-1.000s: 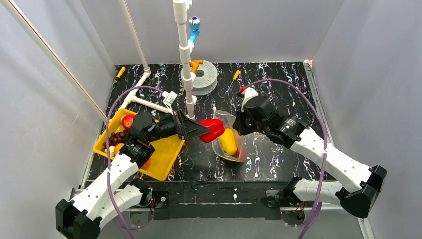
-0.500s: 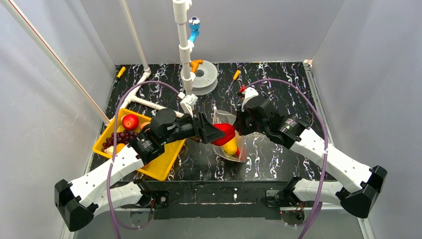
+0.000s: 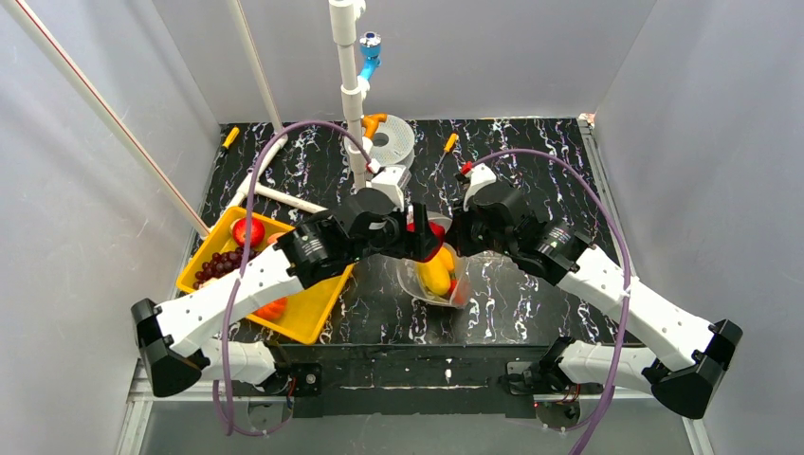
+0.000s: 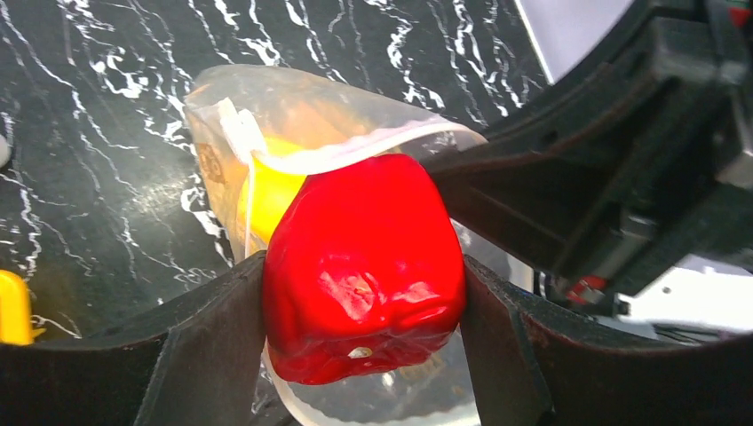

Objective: Place the food in the zip-top bag and seal the zipper
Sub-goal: Place the fake vegetable in the zipper food storage bag.

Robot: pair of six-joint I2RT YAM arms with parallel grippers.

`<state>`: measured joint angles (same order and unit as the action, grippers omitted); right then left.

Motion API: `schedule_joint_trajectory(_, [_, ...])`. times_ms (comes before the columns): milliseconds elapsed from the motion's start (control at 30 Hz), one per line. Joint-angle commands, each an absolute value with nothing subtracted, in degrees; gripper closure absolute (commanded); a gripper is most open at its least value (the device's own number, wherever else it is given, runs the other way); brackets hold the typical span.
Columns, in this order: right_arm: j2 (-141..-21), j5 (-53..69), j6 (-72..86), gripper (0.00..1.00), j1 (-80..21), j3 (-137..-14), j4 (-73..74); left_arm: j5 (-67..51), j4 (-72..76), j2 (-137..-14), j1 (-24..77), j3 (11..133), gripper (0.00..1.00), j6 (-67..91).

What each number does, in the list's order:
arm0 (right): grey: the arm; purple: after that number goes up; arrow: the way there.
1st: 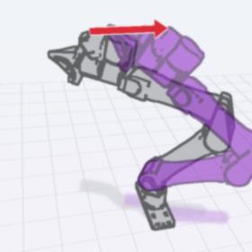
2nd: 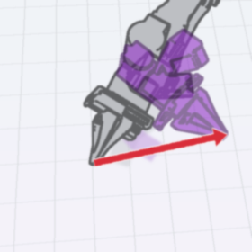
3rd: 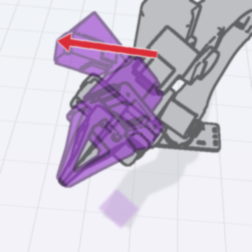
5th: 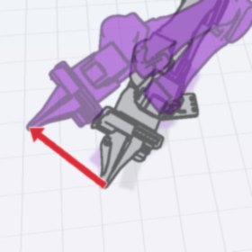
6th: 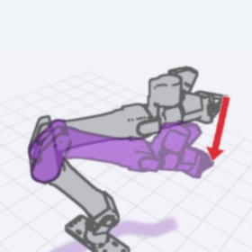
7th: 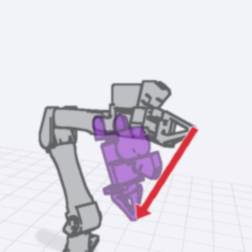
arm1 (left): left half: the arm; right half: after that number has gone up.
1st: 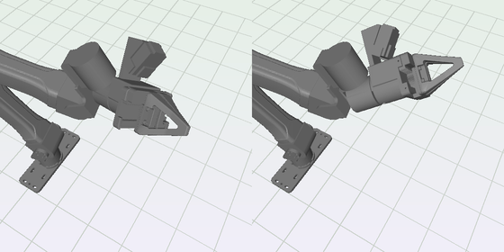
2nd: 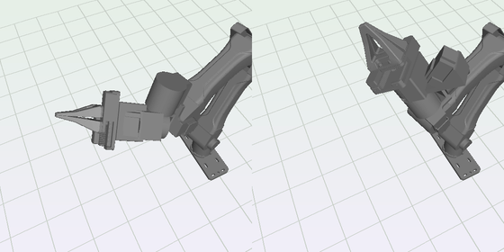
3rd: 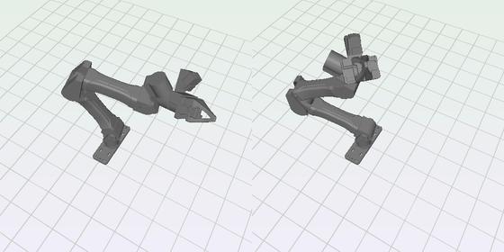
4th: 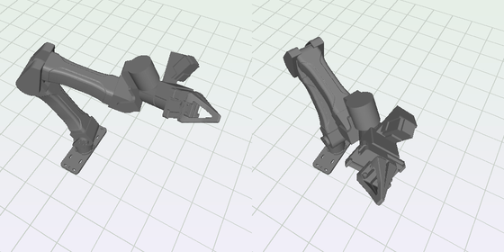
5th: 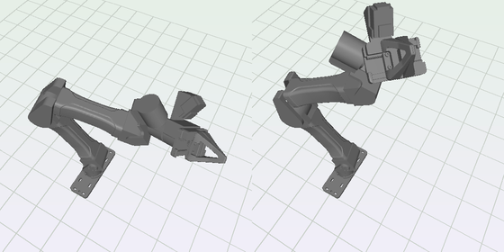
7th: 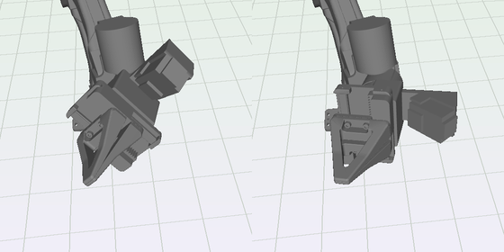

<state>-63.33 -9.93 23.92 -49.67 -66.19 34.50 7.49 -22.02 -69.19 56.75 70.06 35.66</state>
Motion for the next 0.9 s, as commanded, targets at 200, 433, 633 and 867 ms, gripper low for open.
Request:
schedule_joint_trajectory(200, [-60.95,-9.51,24.32,0.99,-49.9,-66.03,31.84,16.89,-25.84,-76.27,57.83,77.46,0.41,30.39])
schedule_joint_trajectory(433, [-60.59,-9.98,24.24,0.99,-49.93,-65.57,31.71,15.41,-24.29,-76.35,57.83,77.44,0.18,29.35])
schedule_joint_trajectory(633, [-60.8,-9.96,24.22,0.99,-49.92,-65.4,31.79,12.84,-23.85,-74.67,57.83,76.35,0.06,29.0])
schedule_joint_trajectory(867, [-60.71,-10.44,24.21,0.99,-49.92,-65.11,32.32,8.33,-22.78,-69.03,57.76,74.42,0.06,27.72])
